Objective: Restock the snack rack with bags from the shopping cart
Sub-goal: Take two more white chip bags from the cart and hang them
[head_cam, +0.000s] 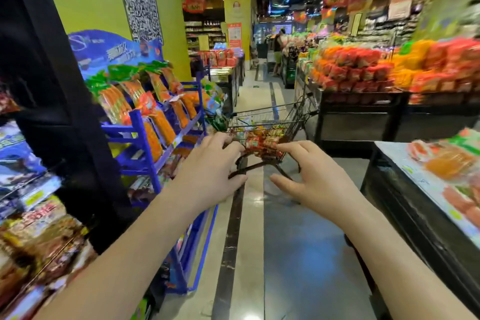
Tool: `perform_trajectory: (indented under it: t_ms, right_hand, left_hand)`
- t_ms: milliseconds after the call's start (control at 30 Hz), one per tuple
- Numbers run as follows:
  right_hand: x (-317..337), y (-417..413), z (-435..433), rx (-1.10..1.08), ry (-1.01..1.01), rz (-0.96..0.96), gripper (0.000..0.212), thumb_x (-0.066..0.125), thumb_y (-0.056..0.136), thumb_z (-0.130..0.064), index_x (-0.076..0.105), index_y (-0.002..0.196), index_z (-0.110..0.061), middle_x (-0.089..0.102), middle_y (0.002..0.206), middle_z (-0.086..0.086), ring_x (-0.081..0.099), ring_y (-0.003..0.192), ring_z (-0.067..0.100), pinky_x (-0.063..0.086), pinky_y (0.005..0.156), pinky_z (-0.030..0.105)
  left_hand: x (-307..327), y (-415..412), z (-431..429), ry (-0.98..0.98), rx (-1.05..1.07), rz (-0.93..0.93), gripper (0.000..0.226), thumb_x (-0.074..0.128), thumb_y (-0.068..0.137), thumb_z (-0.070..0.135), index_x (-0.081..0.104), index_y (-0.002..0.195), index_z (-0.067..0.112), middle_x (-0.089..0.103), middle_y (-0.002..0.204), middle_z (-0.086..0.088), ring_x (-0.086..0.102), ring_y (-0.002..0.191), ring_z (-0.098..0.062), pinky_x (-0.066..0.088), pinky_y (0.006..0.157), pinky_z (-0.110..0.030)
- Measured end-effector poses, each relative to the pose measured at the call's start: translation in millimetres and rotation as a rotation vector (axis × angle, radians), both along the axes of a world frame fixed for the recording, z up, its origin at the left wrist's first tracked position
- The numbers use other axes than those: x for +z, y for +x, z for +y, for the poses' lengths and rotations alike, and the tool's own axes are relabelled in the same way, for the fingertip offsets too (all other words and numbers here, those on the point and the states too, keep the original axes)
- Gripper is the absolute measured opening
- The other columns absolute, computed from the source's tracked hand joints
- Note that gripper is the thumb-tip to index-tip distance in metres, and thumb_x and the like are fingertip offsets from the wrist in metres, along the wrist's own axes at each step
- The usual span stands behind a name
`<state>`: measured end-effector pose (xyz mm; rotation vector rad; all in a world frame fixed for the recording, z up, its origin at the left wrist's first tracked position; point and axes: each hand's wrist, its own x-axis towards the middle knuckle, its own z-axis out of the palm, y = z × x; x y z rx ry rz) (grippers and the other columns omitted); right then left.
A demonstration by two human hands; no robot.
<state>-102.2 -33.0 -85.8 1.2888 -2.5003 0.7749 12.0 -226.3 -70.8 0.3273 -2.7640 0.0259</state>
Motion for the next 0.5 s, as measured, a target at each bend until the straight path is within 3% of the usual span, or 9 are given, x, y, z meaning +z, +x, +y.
perform_trajectory:
  t_ms: [267, 500]
  right_hand:
    - [-20, -100, -31, -0.038, 0.004, -0.066, 0.065, 0.066, 0.092, -0.053, 0.045, 0.149, -0.032, 0.047, 0.148, -0.01, 0.049, 0.132, 0.011, 0.046, 0.105, 0.031]
    - [-51, -213, -111, -0.083, 0.025, -0.106, 0.064, 0.065, 0.093, -0.053, 0.045, 0.15, -0.031, 0.048, 0.147, -0.012, 0.049, 0.132, 0.007, 0.045, 0.103, 0.026]
  left_hand:
    - [-18, -103, -38, 0.043, -0.013, -0.028, 0.061, 0.066, 0.094, 0.052, 0.046, 0.147, 0.029, 0.039, 0.146, 0.002, 0.039, 0.138, -0.022, 0.045, 0.106, -0.038]
    - [-48, -222, -119, 0.101, -0.058, -0.008, 0.065, 0.067, 0.094, 0.051, 0.042, 0.15, 0.031, 0.039, 0.15, 0.002, 0.038, 0.14, -0.022, 0.045, 0.11, -0.04]
